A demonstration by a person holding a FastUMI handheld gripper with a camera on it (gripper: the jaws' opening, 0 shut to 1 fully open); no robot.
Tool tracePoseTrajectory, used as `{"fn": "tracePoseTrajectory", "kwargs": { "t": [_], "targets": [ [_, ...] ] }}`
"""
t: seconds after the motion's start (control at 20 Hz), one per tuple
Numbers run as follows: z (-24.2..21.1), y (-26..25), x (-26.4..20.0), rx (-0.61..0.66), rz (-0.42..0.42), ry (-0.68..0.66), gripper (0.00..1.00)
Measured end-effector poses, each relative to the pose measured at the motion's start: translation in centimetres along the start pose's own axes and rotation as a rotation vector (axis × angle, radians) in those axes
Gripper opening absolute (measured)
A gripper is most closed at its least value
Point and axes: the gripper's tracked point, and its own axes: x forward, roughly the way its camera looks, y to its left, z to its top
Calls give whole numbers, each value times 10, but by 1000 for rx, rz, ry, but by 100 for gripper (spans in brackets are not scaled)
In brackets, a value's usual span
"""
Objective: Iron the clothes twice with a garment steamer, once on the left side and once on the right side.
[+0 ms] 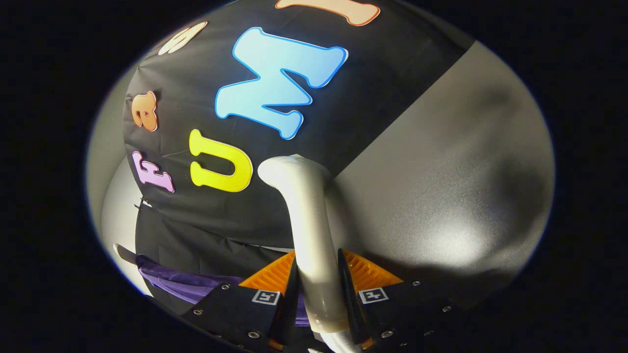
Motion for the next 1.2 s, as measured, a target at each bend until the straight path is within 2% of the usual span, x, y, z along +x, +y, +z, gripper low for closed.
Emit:
{"fn": "tracePoseTrajectory", "kwargs": {
  "t": [0.2,0.45,0.65,1.0,1.2],
  "targets": [
    [2,2,-2,-42,-7,-22,34],
    [-6,4,-18,-121,-58,-74,34],
    [-38,23,-38,-157,-41,-40,34],
    [-72,63,-105,-216,-4,-162,34],
    [-99,80,-144,-253,-26,-264,34]
  ]
}}
